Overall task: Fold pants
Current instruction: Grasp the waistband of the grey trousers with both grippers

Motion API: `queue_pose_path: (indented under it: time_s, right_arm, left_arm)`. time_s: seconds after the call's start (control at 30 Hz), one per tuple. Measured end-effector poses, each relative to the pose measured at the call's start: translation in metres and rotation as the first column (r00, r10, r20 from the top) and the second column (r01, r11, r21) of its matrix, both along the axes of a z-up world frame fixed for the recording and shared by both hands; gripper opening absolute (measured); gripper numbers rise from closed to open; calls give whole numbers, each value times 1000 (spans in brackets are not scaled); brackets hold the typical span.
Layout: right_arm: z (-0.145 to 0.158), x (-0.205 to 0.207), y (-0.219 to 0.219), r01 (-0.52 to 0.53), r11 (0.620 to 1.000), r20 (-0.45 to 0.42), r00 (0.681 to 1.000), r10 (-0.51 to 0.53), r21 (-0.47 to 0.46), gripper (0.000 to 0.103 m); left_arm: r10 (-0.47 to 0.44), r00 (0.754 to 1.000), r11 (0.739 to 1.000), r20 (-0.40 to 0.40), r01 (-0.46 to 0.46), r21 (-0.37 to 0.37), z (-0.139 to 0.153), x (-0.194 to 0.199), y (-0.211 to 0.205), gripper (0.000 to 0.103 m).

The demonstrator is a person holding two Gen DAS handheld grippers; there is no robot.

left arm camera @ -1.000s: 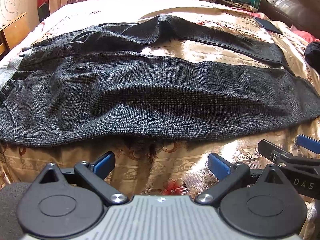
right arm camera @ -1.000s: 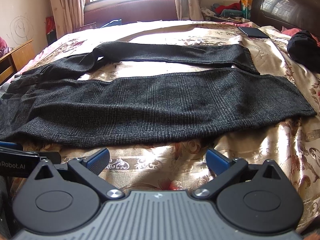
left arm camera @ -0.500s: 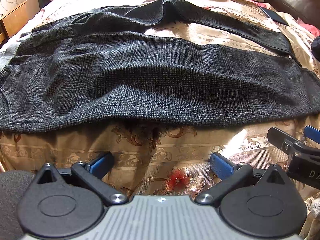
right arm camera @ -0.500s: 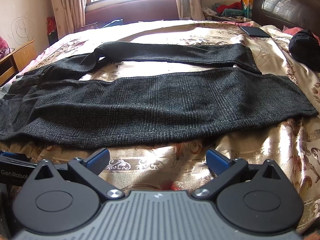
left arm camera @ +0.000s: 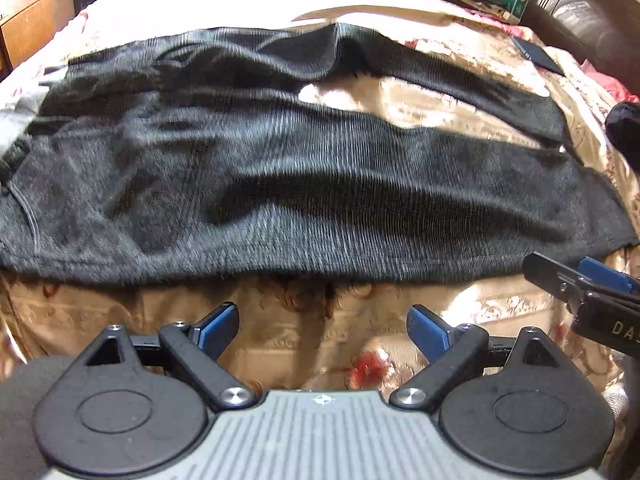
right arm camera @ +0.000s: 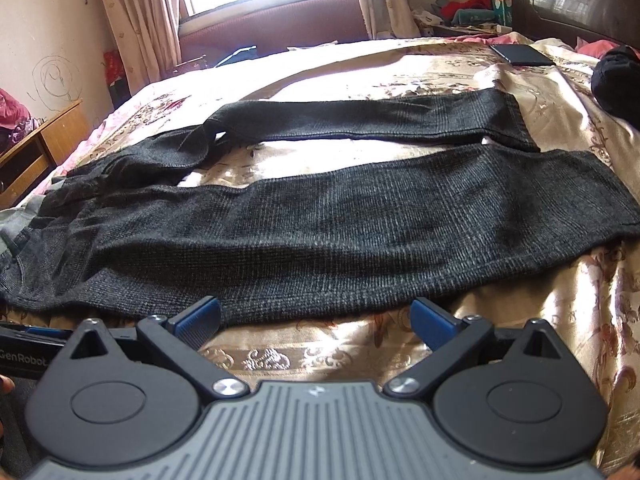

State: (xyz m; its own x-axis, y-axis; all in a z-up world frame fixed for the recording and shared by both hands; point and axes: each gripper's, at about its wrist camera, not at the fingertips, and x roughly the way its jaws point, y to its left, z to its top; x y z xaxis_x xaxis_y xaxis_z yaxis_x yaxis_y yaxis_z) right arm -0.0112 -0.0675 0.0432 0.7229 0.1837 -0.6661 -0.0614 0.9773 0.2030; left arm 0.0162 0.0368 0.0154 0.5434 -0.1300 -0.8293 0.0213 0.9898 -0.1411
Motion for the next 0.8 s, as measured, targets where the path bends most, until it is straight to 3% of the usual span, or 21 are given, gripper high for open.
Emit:
queue_pose_path:
  time_s: [0.17,0.3,0.4,0.53,0.6,0.67,0.73,0.8]
  right_arm:
    - [27,60,30,-157,987,21,987,158,-44,97]
    - [47,147,63,-339,930,34,937,347,-139,93]
    - [52,228,88,-452,871,26,885,465,-190,89]
    - [42,323,129,-580,773,7,799,602,-258,88]
    - [29,356,151,-637,725,-39,757,652,-262,88]
    - [11,382,169,-678,693,-88,728,680,-246,87]
    - [-4,401,183,-699,674,-119,710,694,-240,87]
    - [-16,412,192,-733,642,-169,678,715,-223,87]
  left_arm:
    - [-93,974,982,207,55,180,52,29,47,103]
    - [-125,961,950,248,43,310,65,97,114,103]
    - [-134,965,914,223,33,404,60,158,170,103]
    - [-83,977,910,198,-7,415,50,227,247,93]
    - [-51,985,928,167,-15,372,42,250,281,86]
    - [-53,992,941,111,12,339,27,265,303,80]
    - [-77,996,933,49,55,357,10,273,309,79]
    - [-102,995,941,-7,99,323,-2,276,315,80]
